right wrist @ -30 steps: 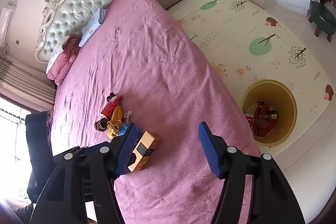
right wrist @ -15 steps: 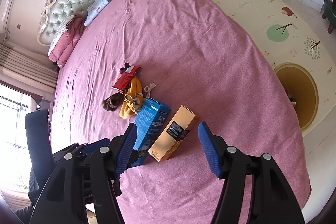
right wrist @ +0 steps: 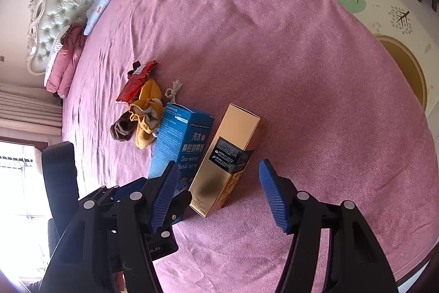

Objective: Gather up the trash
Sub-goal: 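Grasp the blue nasal-spray box with the left tool while the right tool grasps the gold L'Oreal box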

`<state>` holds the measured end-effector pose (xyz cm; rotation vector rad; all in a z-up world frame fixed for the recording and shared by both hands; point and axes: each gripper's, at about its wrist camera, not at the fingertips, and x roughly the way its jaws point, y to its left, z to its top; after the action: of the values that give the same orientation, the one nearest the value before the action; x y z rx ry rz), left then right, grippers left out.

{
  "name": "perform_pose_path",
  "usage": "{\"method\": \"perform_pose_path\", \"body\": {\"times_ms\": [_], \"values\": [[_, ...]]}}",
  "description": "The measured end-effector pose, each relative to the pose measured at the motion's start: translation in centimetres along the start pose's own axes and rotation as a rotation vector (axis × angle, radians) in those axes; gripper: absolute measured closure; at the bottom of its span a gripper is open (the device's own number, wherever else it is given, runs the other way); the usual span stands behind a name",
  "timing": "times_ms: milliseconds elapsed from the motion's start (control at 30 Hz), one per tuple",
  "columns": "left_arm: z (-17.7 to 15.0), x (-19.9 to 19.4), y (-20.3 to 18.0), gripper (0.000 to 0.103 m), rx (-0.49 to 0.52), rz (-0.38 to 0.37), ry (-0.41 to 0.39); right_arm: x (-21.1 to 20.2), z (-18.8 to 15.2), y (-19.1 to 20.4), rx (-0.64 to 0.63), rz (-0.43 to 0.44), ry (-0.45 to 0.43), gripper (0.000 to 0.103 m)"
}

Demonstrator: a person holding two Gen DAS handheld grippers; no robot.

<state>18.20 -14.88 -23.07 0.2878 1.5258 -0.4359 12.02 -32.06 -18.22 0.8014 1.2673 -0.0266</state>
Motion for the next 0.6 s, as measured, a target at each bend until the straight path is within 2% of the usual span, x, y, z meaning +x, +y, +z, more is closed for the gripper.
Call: {"method": "perform_pose_path", "body": {"times_ms": [200, 400, 600], "values": [[0.7, 1.4, 0.8, 0.016, -0.015, -0.047, -0.004, 2.3, 0.5, -0.3, 0.041, -0.007, 0.046, 0.041], [0.7, 2.1, 2.6, 0.017, -0.063, -0.149, 0.031, 4.2, 1.3, -0.9, 0.125, 0.015, 0.082, 0.041], [0.1, 2.6, 3.5, 0.017, -0.034, -0.175, 0.044, 6.0, 1.7, -1.3, 0.174, -0.004, 0.116, 0.038]]}}
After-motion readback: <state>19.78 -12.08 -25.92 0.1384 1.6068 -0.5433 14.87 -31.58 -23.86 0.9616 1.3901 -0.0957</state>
